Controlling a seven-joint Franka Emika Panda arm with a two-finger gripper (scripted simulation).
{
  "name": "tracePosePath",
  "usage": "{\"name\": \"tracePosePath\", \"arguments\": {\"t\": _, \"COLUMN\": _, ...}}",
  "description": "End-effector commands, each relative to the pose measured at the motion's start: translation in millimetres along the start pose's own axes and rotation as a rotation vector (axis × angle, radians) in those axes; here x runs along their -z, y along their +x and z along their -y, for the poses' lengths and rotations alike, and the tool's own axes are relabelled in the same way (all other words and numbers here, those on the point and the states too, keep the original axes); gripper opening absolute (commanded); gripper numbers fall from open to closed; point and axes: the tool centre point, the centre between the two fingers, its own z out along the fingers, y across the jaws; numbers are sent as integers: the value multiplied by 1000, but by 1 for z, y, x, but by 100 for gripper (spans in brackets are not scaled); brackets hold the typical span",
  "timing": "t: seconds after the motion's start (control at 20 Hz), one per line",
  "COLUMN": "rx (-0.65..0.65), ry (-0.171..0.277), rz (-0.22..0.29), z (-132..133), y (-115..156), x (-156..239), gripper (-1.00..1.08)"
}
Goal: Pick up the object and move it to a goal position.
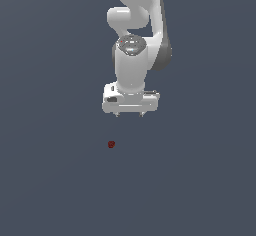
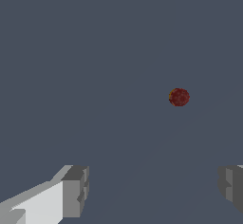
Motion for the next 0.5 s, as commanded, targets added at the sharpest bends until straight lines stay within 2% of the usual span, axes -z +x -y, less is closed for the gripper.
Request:
{"name": "tracePosePath", "arguments": {"t": 0.0, "rx": 0, "ry": 0, "rz": 0, "z": 0, "y": 0, "x": 0, "gripper": 100}}
{"name": "tracePosePath", "arguments": {"t": 0.45, "rx": -17, "ry": 2, "rz": 2, "z": 6, "y": -1, "x": 14, "gripper": 100}}
